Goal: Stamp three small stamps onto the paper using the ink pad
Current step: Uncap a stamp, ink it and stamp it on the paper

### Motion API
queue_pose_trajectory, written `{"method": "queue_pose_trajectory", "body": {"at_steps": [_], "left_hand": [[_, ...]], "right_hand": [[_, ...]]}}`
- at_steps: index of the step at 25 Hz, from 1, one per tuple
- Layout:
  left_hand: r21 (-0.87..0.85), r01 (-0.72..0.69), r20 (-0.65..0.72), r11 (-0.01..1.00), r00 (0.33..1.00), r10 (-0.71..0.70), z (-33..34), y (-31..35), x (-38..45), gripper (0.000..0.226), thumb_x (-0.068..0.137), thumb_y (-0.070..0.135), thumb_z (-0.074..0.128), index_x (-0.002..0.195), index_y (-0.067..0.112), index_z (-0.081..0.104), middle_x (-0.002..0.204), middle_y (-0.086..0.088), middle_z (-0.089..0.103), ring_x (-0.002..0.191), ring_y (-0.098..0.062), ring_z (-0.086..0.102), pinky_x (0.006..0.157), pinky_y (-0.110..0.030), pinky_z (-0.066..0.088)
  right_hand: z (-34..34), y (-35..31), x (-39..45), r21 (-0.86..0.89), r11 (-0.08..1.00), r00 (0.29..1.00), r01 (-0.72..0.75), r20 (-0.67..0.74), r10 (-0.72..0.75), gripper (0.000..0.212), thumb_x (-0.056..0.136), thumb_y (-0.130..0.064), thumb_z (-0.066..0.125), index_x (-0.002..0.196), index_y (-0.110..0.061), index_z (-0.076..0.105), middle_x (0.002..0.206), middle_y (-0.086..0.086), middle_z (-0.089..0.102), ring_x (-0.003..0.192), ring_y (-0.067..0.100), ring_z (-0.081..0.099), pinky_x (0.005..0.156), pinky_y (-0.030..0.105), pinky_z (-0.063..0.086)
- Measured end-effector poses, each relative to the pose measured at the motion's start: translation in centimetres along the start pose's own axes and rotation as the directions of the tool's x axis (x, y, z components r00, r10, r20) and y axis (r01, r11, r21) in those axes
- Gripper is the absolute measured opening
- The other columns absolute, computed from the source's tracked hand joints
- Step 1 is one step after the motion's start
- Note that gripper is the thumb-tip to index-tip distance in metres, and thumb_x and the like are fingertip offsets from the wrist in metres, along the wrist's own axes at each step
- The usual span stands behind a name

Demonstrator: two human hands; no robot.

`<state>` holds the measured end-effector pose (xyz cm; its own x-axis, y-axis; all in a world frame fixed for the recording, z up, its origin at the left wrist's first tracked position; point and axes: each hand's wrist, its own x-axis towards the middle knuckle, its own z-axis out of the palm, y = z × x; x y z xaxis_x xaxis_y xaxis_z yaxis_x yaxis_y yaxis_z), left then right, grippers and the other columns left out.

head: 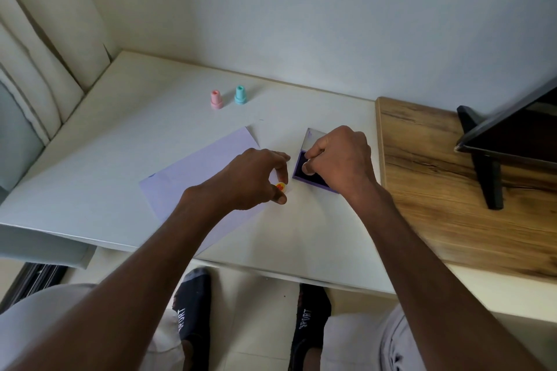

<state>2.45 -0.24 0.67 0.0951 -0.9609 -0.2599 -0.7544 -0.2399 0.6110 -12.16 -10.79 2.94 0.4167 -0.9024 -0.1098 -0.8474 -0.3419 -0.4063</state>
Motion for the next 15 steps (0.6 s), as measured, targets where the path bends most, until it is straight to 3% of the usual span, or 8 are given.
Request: {"method": "queue_pose_trajectory", "body": {"at_steps": [3,6,11,15], "left_hand": [[-0.006,-0.013,-0.007,1.0,1.0,0.013,0.1,-0.2,0.0,0.028,0.075,0.028,0.088,0.098,0.023,0.074,0.154,0.008,0.051,0.135,-0.02,0.051,0.107,-0.037,0.039],[-0.01,-0.012,-0.011,1.0,1.0,0.012,0.0,-0.4,0.1,0.028,0.072,0.028,0.089,0.096,0.023,0.075,0.152,0.009,0.052,0.133,-0.019,0.053,0.104,-0.037,0.04],[0.007,-0.04,-0.065,0.999,0.997,0.04,0.1,0.0,-0.5,0.03,0.077,0.022,0.086,0.104,0.019,0.074,0.15,0.005,0.054,0.134,-0.019,0.052,0.106,-0.035,0.038],[0.021,-0.05,-0.267,0.999,0.962,0.054,-2.6,1.7,-2.4,0.029,0.079,0.016,0.083,0.106,0.019,0.073,0.119,0.002,0.071,0.109,-0.018,0.064,0.093,-0.036,0.051]], "right_hand": [[0.6,-0.5,-0.7,-0.082,0.994,0.997,0.065,-0.039,-0.069,0.03,0.08,-0.024,0.086,0.107,-0.012,0.081,0.106,0.009,0.079,0.092,0.026,0.074,0.07,0.025,0.05],[0.6,-0.1,-0.5,0.034,0.999,0.998,-0.002,-0.058,0.004,0.031,0.075,-0.025,0.09,0.103,-0.015,0.083,0.106,0.007,0.079,0.094,0.023,0.073,0.074,0.026,0.054],[0.7,0.0,-1.0,0.065,0.997,0.996,0.035,-0.087,-0.029,0.031,0.074,-0.023,0.091,0.103,-0.014,0.083,0.107,0.007,0.08,0.094,0.025,0.074,0.079,0.03,0.059],[-0.3,-0.3,-1.1,0.043,0.999,1.0,0.002,-0.028,0.0,0.028,0.076,-0.021,0.089,0.102,-0.016,0.083,0.107,0.009,0.078,0.093,0.027,0.073,0.079,0.032,0.061]]}}
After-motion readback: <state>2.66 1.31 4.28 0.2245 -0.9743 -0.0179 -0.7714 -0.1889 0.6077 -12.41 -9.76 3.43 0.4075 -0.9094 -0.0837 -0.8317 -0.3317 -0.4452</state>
